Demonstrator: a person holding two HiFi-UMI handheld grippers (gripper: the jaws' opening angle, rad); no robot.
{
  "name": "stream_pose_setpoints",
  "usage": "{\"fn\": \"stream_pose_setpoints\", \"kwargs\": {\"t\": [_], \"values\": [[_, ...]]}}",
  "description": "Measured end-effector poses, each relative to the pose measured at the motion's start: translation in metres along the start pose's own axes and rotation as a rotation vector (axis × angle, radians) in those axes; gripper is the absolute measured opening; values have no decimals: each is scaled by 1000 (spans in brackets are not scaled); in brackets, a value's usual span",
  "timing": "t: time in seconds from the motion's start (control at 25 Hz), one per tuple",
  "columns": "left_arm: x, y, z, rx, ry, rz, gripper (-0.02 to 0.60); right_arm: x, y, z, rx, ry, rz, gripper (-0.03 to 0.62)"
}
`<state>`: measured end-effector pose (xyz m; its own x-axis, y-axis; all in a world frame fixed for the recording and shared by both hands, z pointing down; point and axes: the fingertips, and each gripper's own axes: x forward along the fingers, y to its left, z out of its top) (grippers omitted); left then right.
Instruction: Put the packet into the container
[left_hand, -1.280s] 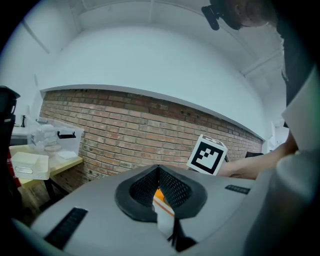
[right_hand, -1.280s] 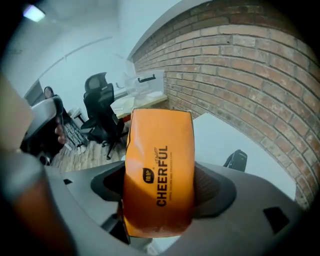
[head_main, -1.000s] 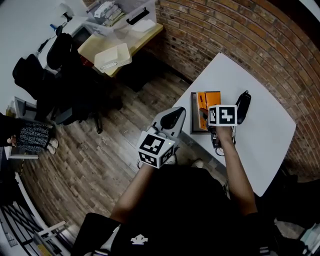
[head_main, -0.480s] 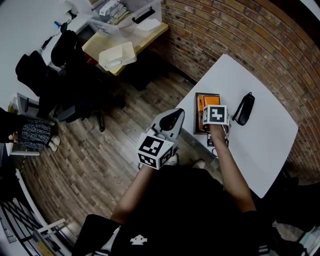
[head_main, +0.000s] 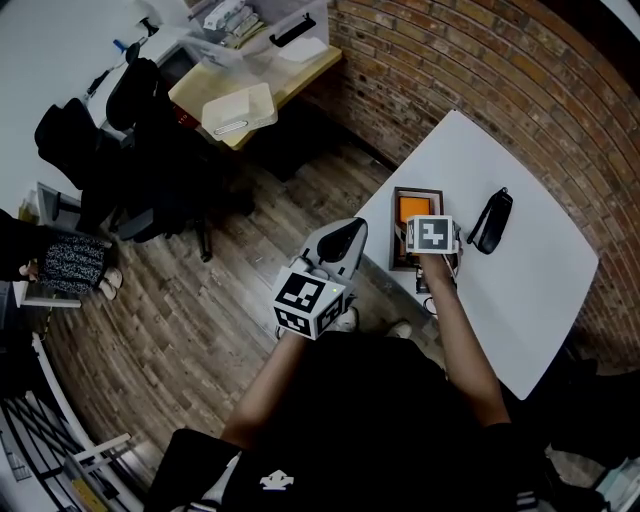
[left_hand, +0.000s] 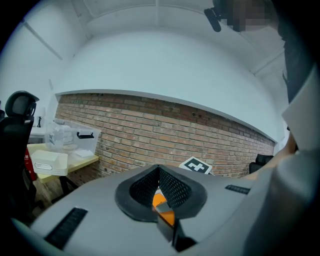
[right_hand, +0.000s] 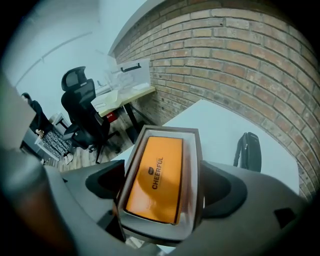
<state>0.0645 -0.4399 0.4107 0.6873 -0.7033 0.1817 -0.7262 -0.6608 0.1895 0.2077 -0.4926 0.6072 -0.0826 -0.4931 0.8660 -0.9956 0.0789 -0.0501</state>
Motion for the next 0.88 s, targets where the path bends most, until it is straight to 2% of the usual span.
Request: {"fn": "stream_pose_setpoints", "kwargs": {"t": [0.24,0.36,0.44,0.56,0.64,0.76,0.88], "values": [[5,-3,0,0,1,-1,6,-12,7,14,-32,-63,61,449],[6,-4,3,8,-3,-7,6,-31,14,28,-48,-161,121,434],[8,-5,4,12,-7,-6,6,-52,20,43,-84,-274,155,297],[10,-5,9,24,-16,-3,6,-92,29,67,-135,-444,194,229],[11,-4,12,31,-22,5,6,-121,33,79,-169,-542,198,155],[12,-4,19,35,-40,16,6,-158,39,90,-218,-659,204,10],[13,-5,23,30,-53,20,6,-184,50,93,-232,-733,266,5]]}}
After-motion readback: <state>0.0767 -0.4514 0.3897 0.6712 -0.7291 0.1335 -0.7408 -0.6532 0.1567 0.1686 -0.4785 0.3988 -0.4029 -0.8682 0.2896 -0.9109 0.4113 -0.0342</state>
